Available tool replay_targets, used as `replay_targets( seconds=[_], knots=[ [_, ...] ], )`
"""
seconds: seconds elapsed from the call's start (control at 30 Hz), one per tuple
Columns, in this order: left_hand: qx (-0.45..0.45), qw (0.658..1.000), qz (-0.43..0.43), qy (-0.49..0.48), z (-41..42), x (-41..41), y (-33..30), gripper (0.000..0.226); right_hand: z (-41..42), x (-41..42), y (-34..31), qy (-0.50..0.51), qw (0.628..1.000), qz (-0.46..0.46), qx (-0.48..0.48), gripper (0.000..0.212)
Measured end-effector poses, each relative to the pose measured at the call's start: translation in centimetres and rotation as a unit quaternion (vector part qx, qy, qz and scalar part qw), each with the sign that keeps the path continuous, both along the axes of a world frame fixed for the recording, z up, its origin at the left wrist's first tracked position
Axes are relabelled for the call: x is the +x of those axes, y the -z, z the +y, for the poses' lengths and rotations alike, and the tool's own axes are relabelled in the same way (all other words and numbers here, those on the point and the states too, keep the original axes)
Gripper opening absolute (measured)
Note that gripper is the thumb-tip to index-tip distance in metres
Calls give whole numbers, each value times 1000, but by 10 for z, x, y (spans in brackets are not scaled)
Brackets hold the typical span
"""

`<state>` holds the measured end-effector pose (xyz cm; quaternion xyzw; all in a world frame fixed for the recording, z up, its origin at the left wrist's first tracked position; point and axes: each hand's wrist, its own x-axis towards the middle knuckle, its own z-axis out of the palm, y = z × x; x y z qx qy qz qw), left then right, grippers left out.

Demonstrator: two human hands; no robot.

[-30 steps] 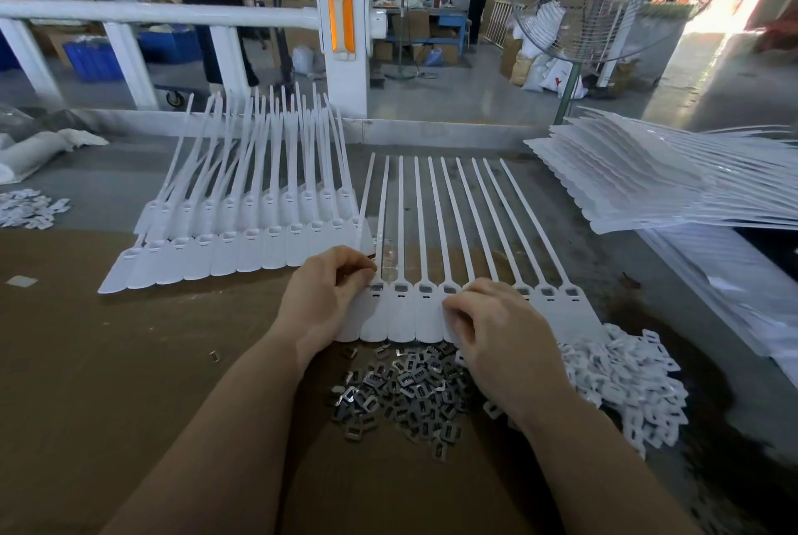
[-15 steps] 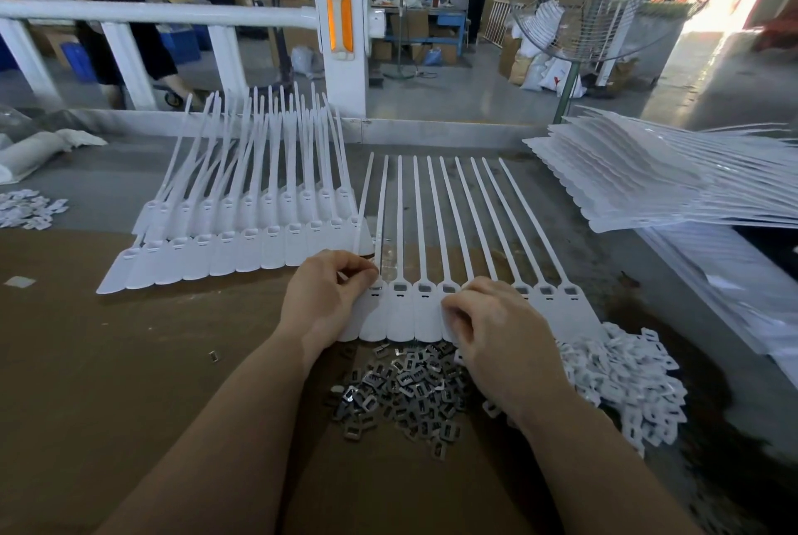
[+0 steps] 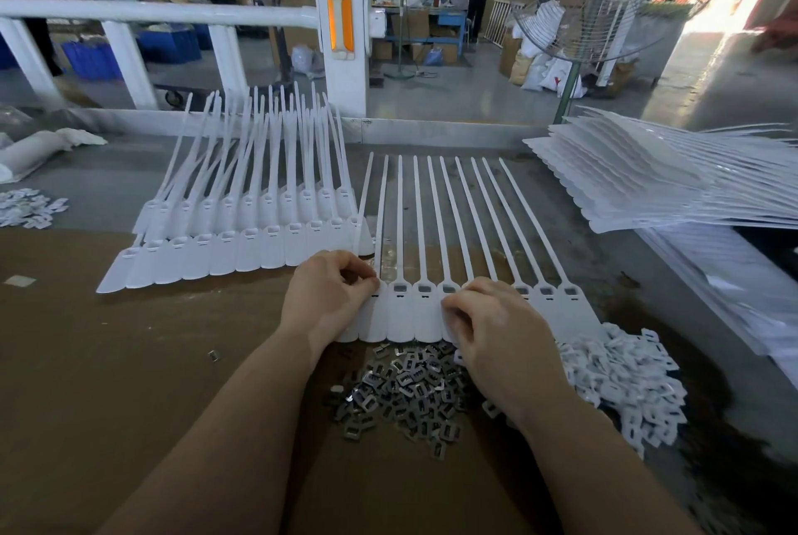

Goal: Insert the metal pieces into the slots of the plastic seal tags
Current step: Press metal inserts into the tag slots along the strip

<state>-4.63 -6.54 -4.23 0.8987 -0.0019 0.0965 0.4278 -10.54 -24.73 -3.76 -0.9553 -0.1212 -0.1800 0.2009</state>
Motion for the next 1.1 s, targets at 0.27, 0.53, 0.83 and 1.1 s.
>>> replay_targets(
  seconds=[0.27, 0.53, 0.83, 1.1],
  knots=[
    [-32, 998, 48, -16, -5, 6, -3, 16, 0, 0, 0, -1, 1000, -4, 0, 18],
    [8, 1000, -9, -7, 0, -1, 2, 18, -3, -3, -5, 6, 999, -5, 48, 18],
    [16, 1000, -19, -2, 2, -3, 2, 15, -16, -11, -21, -58, 993, 106, 17, 12],
    [21, 999, -43, 5, -2, -7, 1, 15, -16, -11, -23, -63, 991, 121, 1, 12]
  ],
)
